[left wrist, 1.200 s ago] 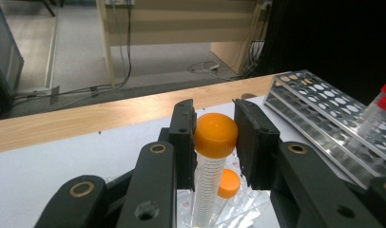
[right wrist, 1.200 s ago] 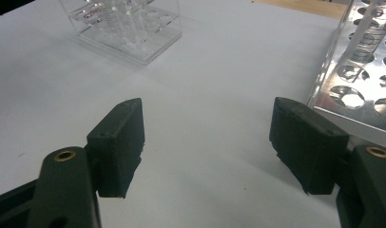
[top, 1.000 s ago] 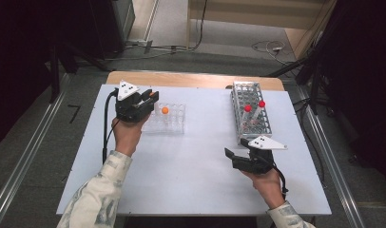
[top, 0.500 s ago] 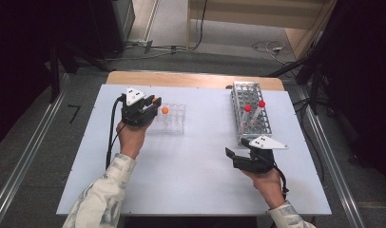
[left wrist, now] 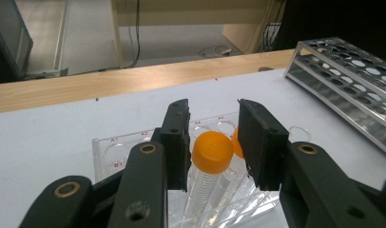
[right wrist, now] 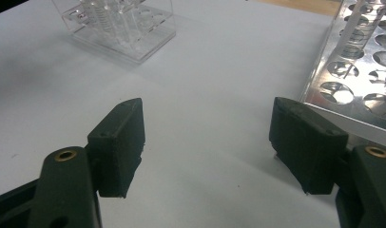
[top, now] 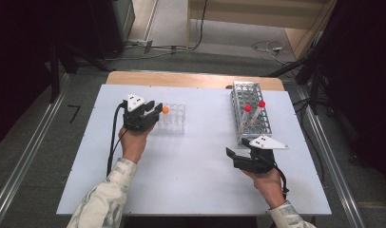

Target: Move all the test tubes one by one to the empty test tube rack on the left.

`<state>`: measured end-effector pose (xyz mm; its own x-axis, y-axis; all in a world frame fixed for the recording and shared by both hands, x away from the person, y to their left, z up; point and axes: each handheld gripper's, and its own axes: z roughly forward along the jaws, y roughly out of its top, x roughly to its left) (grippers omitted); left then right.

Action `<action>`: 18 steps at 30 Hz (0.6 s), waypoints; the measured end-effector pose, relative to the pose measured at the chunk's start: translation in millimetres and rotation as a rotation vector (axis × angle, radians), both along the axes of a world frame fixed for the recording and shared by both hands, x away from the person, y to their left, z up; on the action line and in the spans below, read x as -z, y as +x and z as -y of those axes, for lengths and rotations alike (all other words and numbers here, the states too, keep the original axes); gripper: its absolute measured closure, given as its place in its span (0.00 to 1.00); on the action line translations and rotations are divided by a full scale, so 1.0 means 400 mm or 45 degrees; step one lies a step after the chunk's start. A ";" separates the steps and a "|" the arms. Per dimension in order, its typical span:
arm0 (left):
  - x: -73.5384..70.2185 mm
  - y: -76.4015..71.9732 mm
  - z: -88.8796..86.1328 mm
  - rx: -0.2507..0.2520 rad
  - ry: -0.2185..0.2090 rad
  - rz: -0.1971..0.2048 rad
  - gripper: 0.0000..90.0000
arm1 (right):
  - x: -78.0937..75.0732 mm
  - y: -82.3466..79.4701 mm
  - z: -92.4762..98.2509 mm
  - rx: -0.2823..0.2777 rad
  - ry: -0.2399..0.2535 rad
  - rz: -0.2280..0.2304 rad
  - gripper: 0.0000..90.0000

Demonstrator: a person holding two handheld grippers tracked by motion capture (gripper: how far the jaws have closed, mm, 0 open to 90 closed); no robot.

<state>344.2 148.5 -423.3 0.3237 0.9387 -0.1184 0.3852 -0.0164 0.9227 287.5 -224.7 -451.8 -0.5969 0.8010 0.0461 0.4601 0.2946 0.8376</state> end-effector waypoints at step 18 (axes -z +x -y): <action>0.000 -0.087 0.006 0.051 -0.085 -0.013 0.39 | -0.019 0.090 0.047 0.260 0.060 0.103 0.39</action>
<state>309.5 146.2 -423.4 0.3594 0.9149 -0.1839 0.3945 0.0297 0.9184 323.5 -243.5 -444.1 -0.4259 0.9036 0.0450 0.4366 0.1617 0.8850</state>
